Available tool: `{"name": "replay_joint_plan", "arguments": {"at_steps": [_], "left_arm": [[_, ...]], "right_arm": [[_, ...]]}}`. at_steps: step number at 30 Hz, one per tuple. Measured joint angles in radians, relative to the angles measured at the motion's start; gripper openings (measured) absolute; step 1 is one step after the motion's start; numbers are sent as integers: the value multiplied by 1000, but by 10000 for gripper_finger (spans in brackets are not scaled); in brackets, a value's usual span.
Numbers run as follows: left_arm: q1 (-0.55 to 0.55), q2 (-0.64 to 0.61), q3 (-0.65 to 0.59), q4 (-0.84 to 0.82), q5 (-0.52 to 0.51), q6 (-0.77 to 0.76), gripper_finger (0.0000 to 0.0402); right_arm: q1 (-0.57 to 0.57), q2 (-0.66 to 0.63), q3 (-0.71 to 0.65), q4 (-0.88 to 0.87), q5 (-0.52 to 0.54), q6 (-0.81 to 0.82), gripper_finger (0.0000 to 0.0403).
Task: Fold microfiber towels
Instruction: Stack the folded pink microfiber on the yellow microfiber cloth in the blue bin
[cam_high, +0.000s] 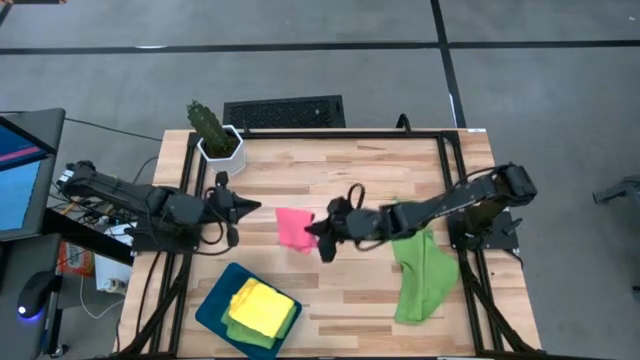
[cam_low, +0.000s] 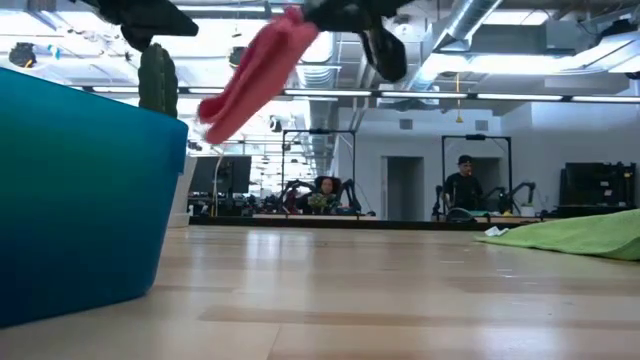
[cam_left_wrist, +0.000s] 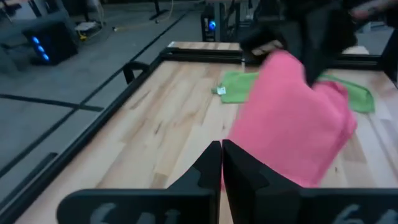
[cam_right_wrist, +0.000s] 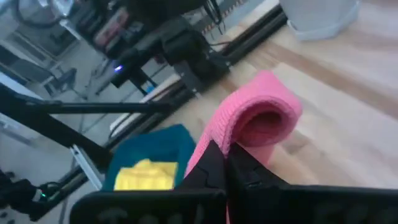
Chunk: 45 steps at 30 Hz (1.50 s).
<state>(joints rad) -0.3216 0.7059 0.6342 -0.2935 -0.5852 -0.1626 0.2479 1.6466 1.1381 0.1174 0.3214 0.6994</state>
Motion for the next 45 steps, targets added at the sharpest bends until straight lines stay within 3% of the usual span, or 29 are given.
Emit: {"name": "replay_joint_plan", "arguments": {"at_steps": [8, 20, 25, 33, 41, 45], "left_arm": [[-6, -57, 1, -46, 4, 25, 6], [-41, -151, 1, -152, 22, 19, 6], [-47, -190, 1, -190, 22, 5, 6], [-47, -203, 1, -210, 67, -17, 6], [-47, -203, 1, -212, 83, -26, 6], [-47, -203, 1, -213, 109, -30, 6]], "right_arm": [[99, 261, 268, 61, 105, 42, 5], [147, 670, 773, 70, 183, 109, 5], [186, 804, 922, 71, 253, 184, 5], [285, 863, 962, 58, 465, 337, 10], [308, 863, 962, -98, 436, 453, 31], [303, 863, 962, -173, 360, 456, 54]]}}
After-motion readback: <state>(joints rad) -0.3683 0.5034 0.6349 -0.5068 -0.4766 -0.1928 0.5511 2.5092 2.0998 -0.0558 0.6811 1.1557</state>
